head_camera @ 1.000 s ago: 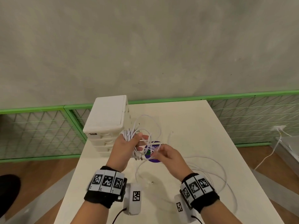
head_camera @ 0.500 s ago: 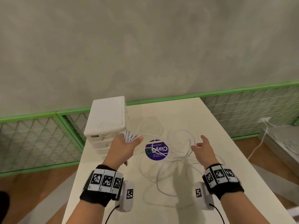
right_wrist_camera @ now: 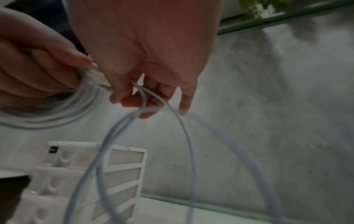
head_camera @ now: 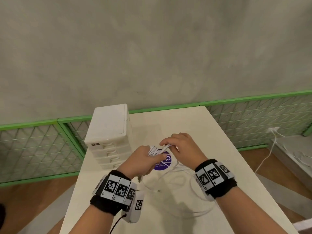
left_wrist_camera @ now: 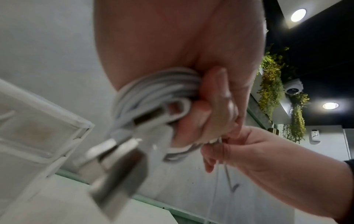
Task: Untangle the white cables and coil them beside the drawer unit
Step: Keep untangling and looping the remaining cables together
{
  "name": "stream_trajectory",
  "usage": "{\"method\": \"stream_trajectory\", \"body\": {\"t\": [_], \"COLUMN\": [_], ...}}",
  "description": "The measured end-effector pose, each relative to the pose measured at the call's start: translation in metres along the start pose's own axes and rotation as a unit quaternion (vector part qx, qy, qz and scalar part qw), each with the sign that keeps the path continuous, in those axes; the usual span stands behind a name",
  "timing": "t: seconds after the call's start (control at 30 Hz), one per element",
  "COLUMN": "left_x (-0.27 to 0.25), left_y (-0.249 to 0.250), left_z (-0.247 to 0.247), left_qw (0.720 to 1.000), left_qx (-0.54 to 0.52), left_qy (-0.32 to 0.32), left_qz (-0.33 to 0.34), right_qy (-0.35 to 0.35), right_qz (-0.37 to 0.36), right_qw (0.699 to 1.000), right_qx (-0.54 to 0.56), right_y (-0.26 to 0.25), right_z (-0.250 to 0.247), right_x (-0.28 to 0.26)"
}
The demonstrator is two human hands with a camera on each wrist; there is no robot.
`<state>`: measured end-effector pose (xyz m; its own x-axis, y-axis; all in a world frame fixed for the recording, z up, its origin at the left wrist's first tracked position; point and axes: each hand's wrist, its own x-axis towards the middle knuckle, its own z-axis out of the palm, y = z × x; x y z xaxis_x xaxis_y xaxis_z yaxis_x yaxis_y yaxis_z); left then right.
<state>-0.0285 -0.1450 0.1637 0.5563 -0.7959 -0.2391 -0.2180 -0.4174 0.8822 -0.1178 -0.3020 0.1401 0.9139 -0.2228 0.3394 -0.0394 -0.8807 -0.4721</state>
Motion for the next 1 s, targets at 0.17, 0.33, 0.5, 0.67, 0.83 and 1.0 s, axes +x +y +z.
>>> {"method": "stream_trajectory", "body": {"t": [0.17,0.33,0.5,0.67,0.83,1.0], "left_x": [-0.011,-0.004,0.009,0.033,0.054,0.055], "left_y": [0.013,0.041,0.073,0.070,0.026,0.005], "left_z": [0.013,0.015,0.003,-0.021,-0.023,-0.006], "left_qw": [0.984,0.930,0.842,0.787,0.865,0.967], "left_qx": [-0.155,-0.342,-0.507,-0.514,-0.171,0.111], "left_qy": [-0.088,-0.080,0.036,0.267,0.411,0.215], "left_qz": [0.019,0.111,0.181,0.214,0.233,0.086], "right_qy": [-0.017,-0.118,-0.224,-0.224,-0.154,-0.014], "right_qz": [0.009,0.148,0.118,0.101,0.017,-0.013], "right_qw": [0.998,0.978,0.963,0.962,0.981,0.982], "right_qx": [0.062,0.087,0.097,0.121,0.117,0.189], "right_y": [0.010,0.010,0.014,0.026,0.020,0.015], "right_z": [-0.021,0.010,0.043,0.046,0.016,-0.016], "right_x": [0.019,0.018,-0.007,-0.034,-0.026,-0.013]}}
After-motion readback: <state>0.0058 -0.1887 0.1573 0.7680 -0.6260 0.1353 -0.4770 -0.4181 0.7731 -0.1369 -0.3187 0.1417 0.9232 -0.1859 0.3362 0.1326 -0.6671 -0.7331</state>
